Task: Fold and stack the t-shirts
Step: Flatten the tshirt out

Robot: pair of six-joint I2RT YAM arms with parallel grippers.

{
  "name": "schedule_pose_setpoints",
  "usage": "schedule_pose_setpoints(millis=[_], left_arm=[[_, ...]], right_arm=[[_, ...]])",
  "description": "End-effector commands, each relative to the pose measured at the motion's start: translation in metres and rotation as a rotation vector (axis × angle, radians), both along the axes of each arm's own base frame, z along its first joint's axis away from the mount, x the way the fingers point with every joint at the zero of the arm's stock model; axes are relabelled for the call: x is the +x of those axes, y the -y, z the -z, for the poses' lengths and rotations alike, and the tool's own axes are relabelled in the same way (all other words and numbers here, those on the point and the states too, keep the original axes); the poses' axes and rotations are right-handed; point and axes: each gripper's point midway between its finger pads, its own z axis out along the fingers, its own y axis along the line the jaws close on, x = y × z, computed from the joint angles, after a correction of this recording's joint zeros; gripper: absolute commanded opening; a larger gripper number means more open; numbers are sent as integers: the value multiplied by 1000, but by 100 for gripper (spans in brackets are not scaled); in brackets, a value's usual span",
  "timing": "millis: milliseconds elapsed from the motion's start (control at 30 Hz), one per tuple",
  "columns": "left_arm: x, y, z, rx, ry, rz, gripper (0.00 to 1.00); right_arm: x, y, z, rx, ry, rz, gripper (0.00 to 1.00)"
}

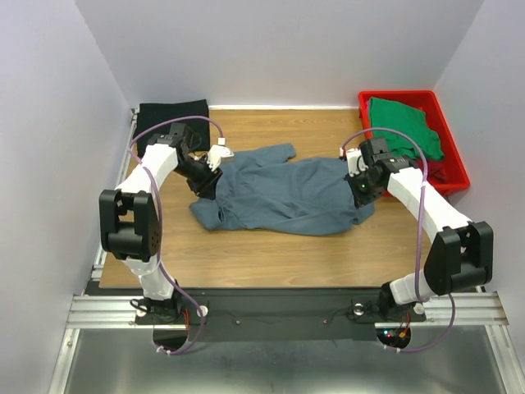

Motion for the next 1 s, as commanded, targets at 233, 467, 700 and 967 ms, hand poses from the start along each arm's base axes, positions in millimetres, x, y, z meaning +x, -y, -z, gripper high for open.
schedule_pose_setpoints(millis=[233, 467, 700, 967], left_arm=[[4, 2, -1, -46, -63, -14, 47], [8, -7, 14, -123, -220, -22, 75], [18, -13, 8, -98, -168, -97, 69], [6, -45, 20, -31, -203, -170, 65]], right_arm=[[0, -3, 2, 8, -7, -11, 1], [-2, -2, 6, 4, -19, -5, 1], [-1, -1, 6, 0, -22, 0, 1], [-2, -1, 6, -4, -19, -1, 1]])
